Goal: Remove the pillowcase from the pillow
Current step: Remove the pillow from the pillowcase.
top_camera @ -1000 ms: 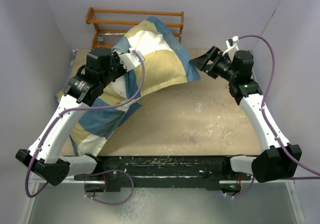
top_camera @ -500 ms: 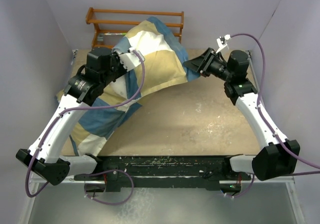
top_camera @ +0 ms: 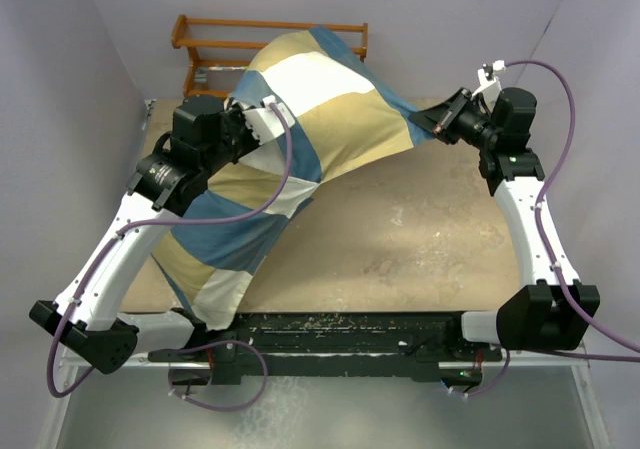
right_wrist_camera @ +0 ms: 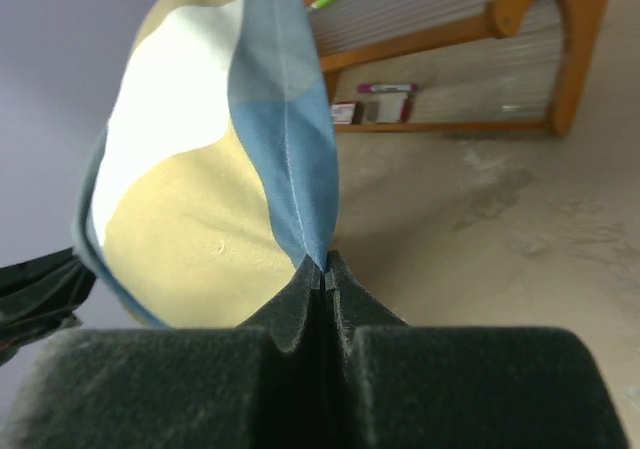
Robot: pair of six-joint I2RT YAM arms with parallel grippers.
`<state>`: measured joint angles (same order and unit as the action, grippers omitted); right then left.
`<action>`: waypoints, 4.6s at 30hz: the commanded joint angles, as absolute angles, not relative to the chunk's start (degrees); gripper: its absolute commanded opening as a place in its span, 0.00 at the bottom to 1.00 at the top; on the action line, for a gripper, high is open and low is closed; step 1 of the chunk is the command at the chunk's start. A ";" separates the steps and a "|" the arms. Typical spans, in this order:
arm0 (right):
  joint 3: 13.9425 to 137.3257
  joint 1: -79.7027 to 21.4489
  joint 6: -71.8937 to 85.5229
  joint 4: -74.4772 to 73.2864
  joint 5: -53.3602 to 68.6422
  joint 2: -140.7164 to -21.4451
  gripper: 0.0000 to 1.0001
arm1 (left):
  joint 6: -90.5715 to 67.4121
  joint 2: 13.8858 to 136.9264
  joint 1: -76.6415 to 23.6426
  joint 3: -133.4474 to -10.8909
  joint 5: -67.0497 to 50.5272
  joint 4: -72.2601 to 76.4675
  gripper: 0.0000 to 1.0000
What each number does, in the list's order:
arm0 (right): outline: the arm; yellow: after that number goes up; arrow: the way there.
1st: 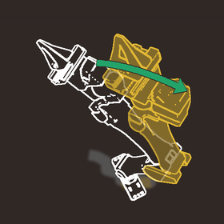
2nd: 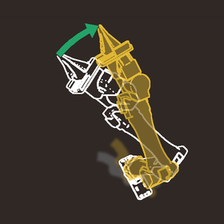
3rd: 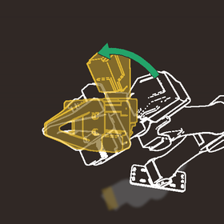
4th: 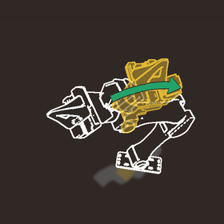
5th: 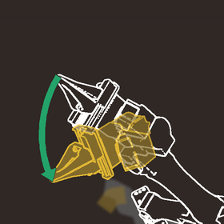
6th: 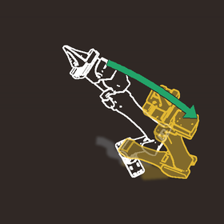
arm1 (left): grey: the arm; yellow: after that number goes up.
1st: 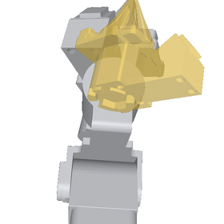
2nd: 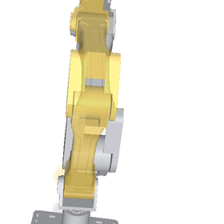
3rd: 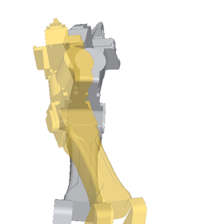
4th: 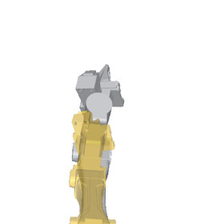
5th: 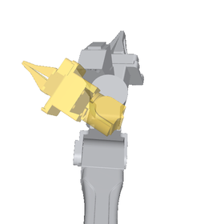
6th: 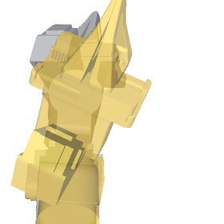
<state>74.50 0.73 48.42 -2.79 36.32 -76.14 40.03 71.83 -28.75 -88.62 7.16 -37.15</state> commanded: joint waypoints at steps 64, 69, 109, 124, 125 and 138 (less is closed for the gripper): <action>80.31 -26.96 73.93 48.19 43.12 -94.38 0.54 | 25.99 67.60 -27.86 -96.99 -13.19 -39.00 0.00; 100.34 -21.90 73.26 37.18 40.77 -97.78 0.00 | 20.52 70.98 -27.86 -106.67 -21.32 -44.74 0.35; 128.67 -32.21 38.98 -10.21 62.66 -102.24 0.00 | 42.87 75.27 -22.24 -127.86 -36.51 -53.82 1.00; 114.94 -33.40 38.64 -2.36 63.58 -96.19 0.00 | 51.69 79.87 -30.07 -119.87 -33.00 -52.37 1.00; 115.16 -33.66 38.73 -2.33 63.31 -96.35 0.00 | 53.43 80.19 -31.29 -118.76 -31.83 -52.99 1.00; 104.80 -22.03 50.54 14.05 44.25 -83.85 0.96 | 48.37 74.53 -32.70 -110.67 -19.35 -28.91 0.00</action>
<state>112.01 -29.36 44.62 4.21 54.85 -91.85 52.18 78.08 -32.08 -112.62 -25.10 -41.43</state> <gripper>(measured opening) 0.885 0.012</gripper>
